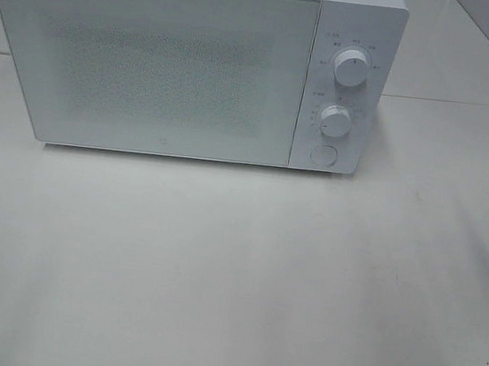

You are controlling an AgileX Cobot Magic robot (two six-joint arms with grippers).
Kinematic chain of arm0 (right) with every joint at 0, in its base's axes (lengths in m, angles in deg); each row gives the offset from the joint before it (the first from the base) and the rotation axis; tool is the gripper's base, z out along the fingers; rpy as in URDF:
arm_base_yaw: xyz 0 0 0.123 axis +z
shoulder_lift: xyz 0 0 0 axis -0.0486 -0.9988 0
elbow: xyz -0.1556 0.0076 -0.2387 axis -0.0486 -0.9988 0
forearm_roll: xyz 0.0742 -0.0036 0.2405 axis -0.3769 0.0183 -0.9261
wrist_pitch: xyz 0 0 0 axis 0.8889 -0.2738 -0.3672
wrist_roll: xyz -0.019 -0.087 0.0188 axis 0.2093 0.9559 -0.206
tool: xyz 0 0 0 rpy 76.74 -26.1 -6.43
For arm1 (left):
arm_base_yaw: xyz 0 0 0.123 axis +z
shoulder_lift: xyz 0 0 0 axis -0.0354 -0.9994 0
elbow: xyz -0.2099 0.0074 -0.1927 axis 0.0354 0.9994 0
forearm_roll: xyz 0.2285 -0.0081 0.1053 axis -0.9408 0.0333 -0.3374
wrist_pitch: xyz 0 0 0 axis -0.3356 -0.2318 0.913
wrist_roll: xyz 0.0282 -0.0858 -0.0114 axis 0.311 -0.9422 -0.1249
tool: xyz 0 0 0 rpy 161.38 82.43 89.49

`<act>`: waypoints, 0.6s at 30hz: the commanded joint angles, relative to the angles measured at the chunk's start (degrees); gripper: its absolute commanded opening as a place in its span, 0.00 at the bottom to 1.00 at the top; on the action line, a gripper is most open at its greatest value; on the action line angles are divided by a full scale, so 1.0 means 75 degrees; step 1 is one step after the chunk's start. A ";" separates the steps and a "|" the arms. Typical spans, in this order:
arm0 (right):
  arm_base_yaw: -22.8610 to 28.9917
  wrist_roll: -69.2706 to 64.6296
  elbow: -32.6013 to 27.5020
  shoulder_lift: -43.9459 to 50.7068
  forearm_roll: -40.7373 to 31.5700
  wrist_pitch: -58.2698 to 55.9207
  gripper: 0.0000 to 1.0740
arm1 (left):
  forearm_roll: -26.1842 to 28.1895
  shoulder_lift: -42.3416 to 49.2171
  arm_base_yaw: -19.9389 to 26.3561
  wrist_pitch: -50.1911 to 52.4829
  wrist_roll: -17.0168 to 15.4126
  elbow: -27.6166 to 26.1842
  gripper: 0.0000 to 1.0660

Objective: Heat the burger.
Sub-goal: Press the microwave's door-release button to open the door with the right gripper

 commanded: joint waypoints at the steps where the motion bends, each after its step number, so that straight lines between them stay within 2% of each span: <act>1: 0.0481 0.0504 -0.0031 -0.0474 -0.0512 0.0435 0.60 | 0.0031 0.0038 -0.0008 0.0015 0.0023 0.0008 0.92; 2: 0.0481 0.0504 -0.0031 -0.0474 -0.0512 0.0435 0.60 | 0.0031 0.0038 -0.0008 0.0015 0.0023 0.0008 0.92; 4: 0.1154 0.1360 -0.0031 -0.0924 -0.1367 0.0802 0.60 | 0.0031 0.0038 -0.0008 0.0015 0.0023 0.0008 0.92; 5: 0.1154 0.1360 -0.0031 -0.0924 -0.1367 0.0802 0.60 | 0.0031 0.0038 -0.0008 0.0015 0.0023 0.0008 0.92; 6: 0.1597 0.1818 -0.0031 -0.1238 -0.2017 0.1115 0.60 | 0.0031 0.0038 -0.0008 0.0015 0.0023 0.0008 0.92; 8: 0.1826 0.1956 -0.0031 -0.1398 -0.2368 0.1283 0.60 | 0.0031 0.0038 -0.0008 0.0015 0.0023 0.0008 0.92; 9: 0.2284 0.2124 -0.0023 -0.1719 -0.2941 0.1704 0.60 | 0.0031 0.0038 -0.0008 0.0015 0.0023 0.0008 0.92; 11: 0.2460 0.2124 -0.0015 -0.1841 -0.3125 0.1856 0.60 | 0.0031 0.0038 -0.0008 0.0015 0.0023 0.0008 0.92; 12: 0.2850 0.2108 0.0015 -0.2101 -0.3430 0.2177 0.60 | 0.0031 0.0038 -0.0008 0.0015 0.0023 0.0008 0.92; 13: 0.2850 0.2108 0.0015 -0.2101 -0.3430 0.2177 0.60 | 0.0031 0.0038 -0.0008 0.0015 0.0023 0.0008 0.92; 16: 0.3705 0.2093 0.0313 -0.2697 -0.3973 0.2414 0.60 | 0.0031 0.0038 -0.0008 0.0015 0.0023 0.0008 0.92; 18: 0.3850 0.2086 0.0405 -0.2811 -0.4095 0.2422 0.60 | 0.0031 0.0038 -0.0008 0.0015 0.0023 0.0008 0.92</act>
